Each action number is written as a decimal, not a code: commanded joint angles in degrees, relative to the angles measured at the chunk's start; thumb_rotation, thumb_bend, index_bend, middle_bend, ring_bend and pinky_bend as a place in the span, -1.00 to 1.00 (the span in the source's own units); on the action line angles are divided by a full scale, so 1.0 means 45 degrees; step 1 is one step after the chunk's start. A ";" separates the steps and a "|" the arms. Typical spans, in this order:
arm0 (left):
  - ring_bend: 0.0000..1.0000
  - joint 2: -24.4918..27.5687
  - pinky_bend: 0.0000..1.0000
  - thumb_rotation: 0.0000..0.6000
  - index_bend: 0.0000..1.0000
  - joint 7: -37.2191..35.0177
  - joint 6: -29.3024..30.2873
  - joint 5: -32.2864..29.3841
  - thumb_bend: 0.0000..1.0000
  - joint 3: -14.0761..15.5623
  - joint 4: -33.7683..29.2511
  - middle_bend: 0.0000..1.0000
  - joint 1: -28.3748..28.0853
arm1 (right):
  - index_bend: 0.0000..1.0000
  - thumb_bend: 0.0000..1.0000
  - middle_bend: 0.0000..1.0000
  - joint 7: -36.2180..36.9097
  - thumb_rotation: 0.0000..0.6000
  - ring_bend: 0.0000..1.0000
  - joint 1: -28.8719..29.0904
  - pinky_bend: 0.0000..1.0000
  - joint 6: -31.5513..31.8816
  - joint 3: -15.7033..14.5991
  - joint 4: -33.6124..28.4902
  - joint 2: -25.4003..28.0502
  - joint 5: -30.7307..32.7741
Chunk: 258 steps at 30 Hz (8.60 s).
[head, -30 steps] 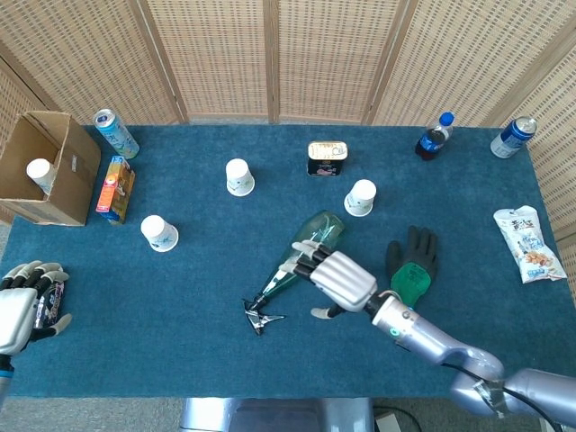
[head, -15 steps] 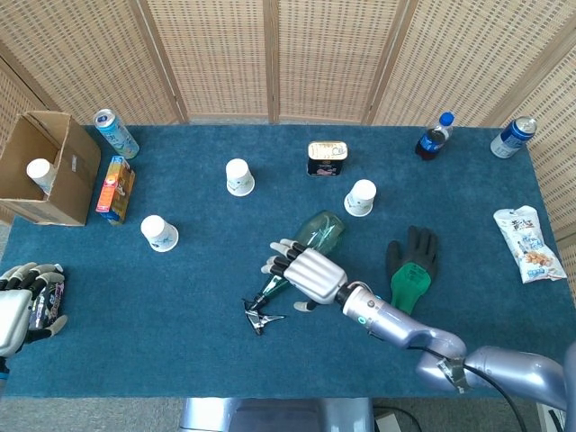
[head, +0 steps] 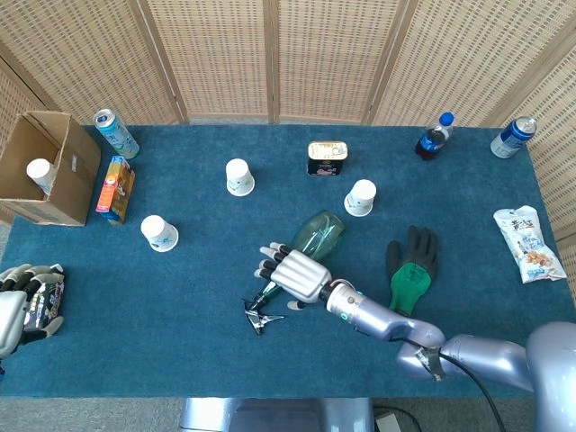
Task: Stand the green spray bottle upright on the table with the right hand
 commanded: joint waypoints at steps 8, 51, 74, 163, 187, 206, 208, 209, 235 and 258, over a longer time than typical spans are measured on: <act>-0.66 0.0057 -0.72 1.00 -0.41 -0.0232 -0.0090 -0.0021 -0.48 0.0072 0.0066 -0.50 0.0034 | -0.57 -0.51 -0.52 -0.0331 1.00 -0.96 0.0410 -0.73 -0.0213 -0.0344 0.0736 -0.0454 0.0105; -0.66 -0.0179 -0.58 1.00 -0.42 -0.0833 0.0282 0.0506 -0.48 0.0094 0.0504 -0.49 0.0163 | 0.30 -0.47 0.23 0.5769 1.00 -0.08 -0.0053 0.07 0.2804 0.0563 0.0486 0.0379 0.0279; -0.66 -0.0156 -0.59 1.00 -0.43 -0.0156 0.0017 0.0608 -0.48 0.0100 -0.0146 -0.50 -0.0091 | 0.30 -0.46 0.23 1.3751 1.00 -0.08 -0.2354 0.07 0.2969 0.2564 0.0503 0.1816 0.3276; -0.67 0.0454 -0.70 1.00 -0.43 0.0608 0.0033 0.1142 -0.48 0.0290 -0.1165 -0.52 -0.0323 | 0.07 -0.52 0.09 1.4456 1.00 -0.20 -0.4800 -0.01 0.8237 0.2104 0.5035 -0.2193 0.1204; -0.68 0.0420 -0.68 1.00 -0.45 0.0610 -0.0054 0.1260 -0.48 0.0327 -0.1166 -0.53 -0.0402 | -0.13 -0.55 -0.03 1.4656 1.00 -0.27 -0.4879 -0.03 0.8207 0.1992 0.4865 -0.1917 0.0980; -0.68 0.0419 -0.67 1.00 -0.48 0.0619 -0.0100 0.1287 -0.48 0.0343 -0.1172 -0.54 -0.0446 | -0.27 -0.56 -0.11 1.4797 1.00 -0.35 -0.4896 -0.08 0.8056 0.1851 0.4704 -0.1670 0.0844; -0.68 0.0417 -0.67 1.00 -0.48 0.0618 -0.0105 0.1292 -0.48 0.0342 -0.1178 -0.54 -0.0453 | -0.28 -0.57 -0.12 1.4801 1.00 -0.35 -0.4905 -0.08 0.8055 0.1839 0.4675 -0.1641 0.0835; -0.68 0.0415 -0.67 1.00 -0.48 0.0617 -0.0104 0.1296 -0.48 0.0340 -0.1179 -0.54 -0.0457 | -0.28 -0.57 -0.12 1.4812 1.00 -0.35 -0.4915 -0.08 0.8062 0.1833 0.4658 -0.1624 0.0828; -0.69 0.0423 -0.66 1.00 -0.49 0.0788 -0.0145 0.1423 -0.48 0.0356 -0.1335 -0.54 -0.0547 | -0.47 -0.55 -0.24 1.5389 1.00 -0.47 -0.5384 -0.27 0.8029 0.1412 0.4188 -0.0669 0.0628; -0.66 0.0227 -0.64 1.00 -0.48 0.0887 0.0227 0.1363 -0.48 0.0324 -0.1300 -0.51 -0.0369 | -0.40 -0.54 -0.23 1.5726 1.00 -0.48 -0.6918 -0.29 0.8382 0.0783 0.4021 0.1042 0.0753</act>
